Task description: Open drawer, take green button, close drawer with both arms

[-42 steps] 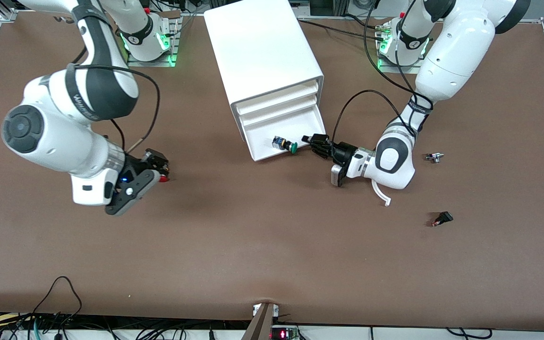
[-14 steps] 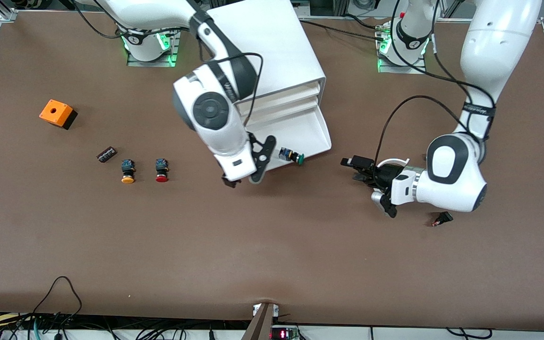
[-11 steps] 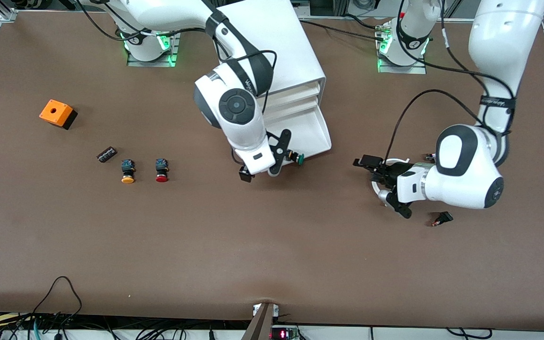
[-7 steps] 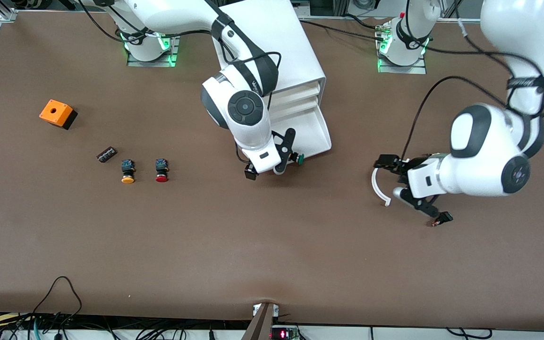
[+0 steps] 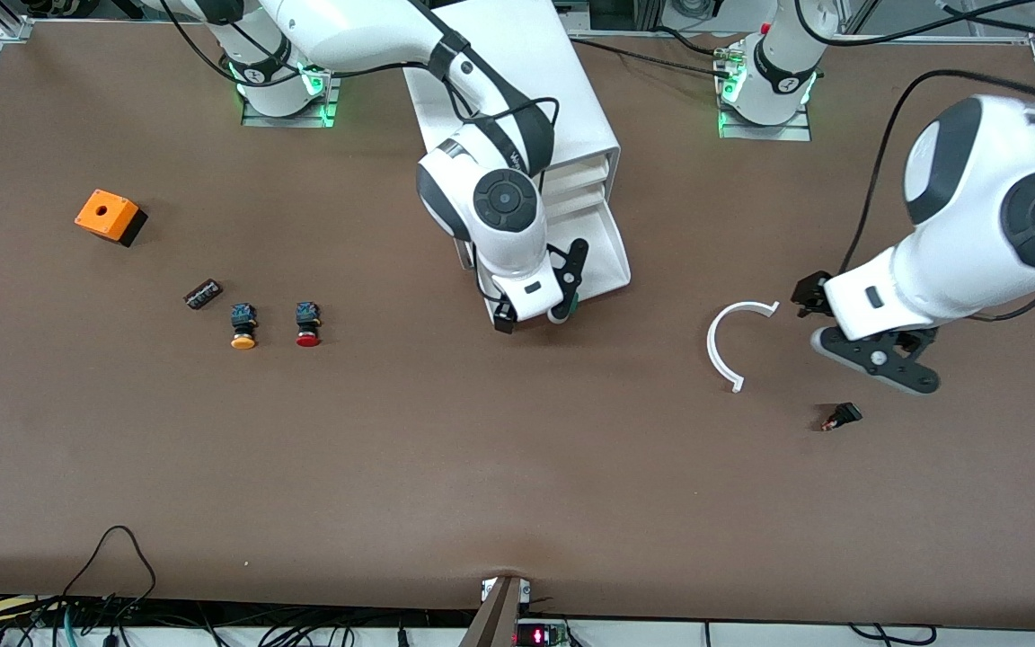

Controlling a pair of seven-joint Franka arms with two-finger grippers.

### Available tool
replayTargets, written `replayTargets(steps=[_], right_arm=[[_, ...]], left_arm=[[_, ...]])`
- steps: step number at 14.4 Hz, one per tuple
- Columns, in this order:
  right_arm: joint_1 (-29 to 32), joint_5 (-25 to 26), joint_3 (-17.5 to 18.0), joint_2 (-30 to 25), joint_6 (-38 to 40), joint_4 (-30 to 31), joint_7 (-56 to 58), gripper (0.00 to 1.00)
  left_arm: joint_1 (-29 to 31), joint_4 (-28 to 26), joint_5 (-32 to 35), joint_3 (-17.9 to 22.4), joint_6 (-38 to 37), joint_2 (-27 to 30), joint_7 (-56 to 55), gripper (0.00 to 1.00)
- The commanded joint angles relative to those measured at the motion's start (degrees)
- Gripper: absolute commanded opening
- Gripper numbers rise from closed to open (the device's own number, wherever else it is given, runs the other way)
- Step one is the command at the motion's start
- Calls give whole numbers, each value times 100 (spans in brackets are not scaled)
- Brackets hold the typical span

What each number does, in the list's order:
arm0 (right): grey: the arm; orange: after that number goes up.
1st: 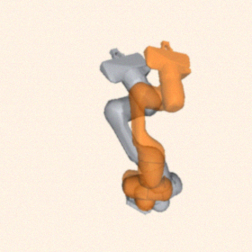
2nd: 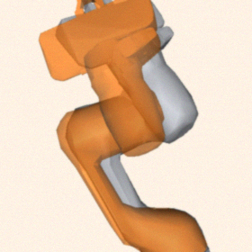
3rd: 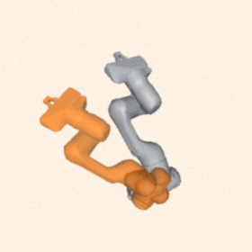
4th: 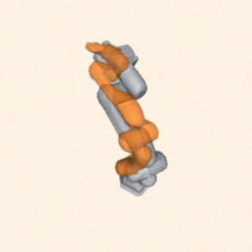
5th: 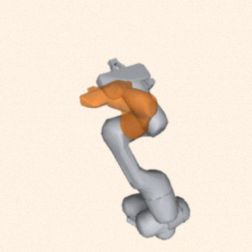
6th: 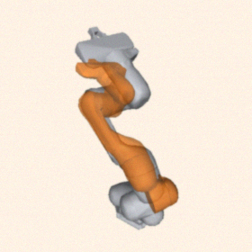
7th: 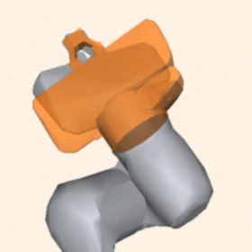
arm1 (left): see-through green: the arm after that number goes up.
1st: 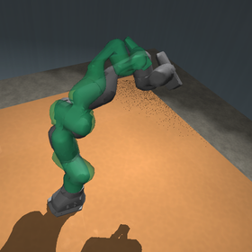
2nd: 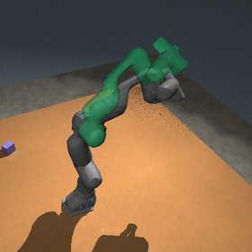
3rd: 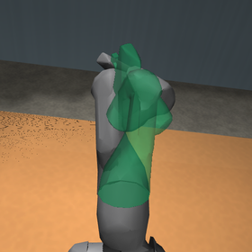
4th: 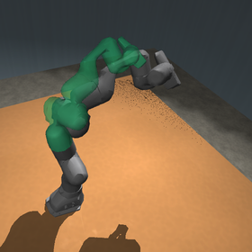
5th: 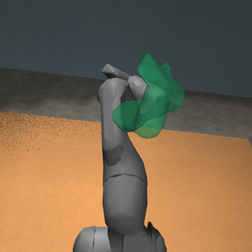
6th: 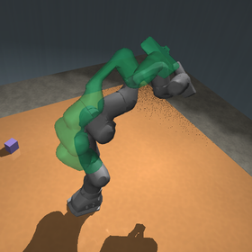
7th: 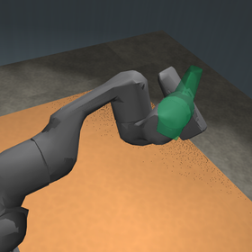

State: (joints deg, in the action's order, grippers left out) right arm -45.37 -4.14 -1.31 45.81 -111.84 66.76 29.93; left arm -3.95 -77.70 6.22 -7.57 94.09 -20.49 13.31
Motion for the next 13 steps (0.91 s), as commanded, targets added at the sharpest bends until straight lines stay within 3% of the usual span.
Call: replayTargets(steps=[1,4,6,9,13], right_arm=[[-42,62,122,113,110,-224,-111,100],[-77,80,131,261,40,-224,-102,100],[-112,167,140,314,-21,-224,-102,100],[-112,176,148,393,-188,-224,-111,100],[-174,176,148,402,-197,-224,-119,100]], left_arm=[[-18,387,186,10,-207,28,-372,100],[-141,659,520,-16,-759,63,-1091,100],[-168,713,468,-25,-857,124,-1305,100],[-89,713,-129,-34,-883,133,-1436,100],[-98,713,-86,-87,-1578,458,-1419,100]])
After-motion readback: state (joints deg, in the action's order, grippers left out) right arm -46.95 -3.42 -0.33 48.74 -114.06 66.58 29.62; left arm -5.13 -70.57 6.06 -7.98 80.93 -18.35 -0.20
